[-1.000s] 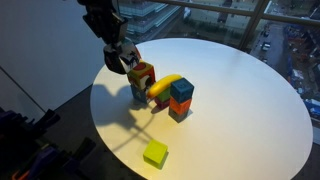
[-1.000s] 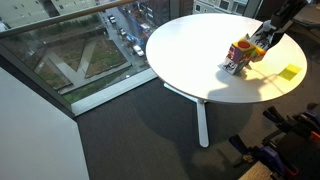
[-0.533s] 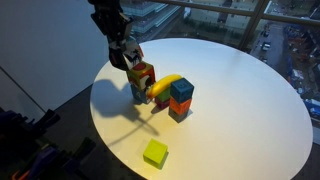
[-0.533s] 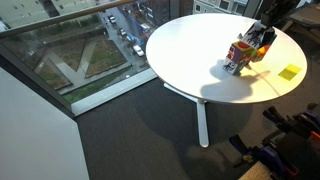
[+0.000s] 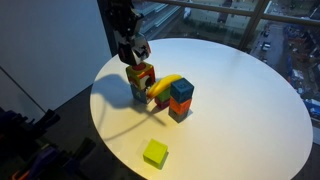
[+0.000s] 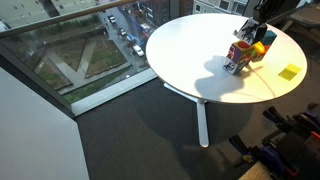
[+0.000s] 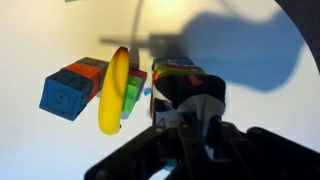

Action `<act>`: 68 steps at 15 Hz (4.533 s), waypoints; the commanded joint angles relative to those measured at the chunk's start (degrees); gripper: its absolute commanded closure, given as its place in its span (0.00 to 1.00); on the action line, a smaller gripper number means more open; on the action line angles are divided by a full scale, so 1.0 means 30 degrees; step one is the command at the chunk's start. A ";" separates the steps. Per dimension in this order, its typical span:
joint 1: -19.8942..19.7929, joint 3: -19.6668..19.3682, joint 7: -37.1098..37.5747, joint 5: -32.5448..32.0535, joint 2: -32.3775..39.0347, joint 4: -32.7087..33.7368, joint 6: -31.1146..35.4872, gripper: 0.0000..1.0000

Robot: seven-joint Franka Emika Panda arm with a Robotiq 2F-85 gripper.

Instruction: Put the black and white cube on the top of the block stack

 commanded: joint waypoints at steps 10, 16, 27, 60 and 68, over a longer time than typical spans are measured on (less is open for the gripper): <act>-0.0047 0.0086 0.0586 0.0128 0.1621 0.1786 -0.1520 0.93; -0.0098 0.0077 0.0495 0.0186 0.1869 0.1914 -0.1565 0.93; -0.0190 0.0063 0.0347 0.0246 0.2116 0.1977 -0.1473 0.83; -0.0251 -0.0141 0.0215 0.1185 -0.1156 0.0626 -0.2140 0.00; 0.0158 0.0079 0.1024 0.1264 -0.4560 -0.1537 -0.1647 0.00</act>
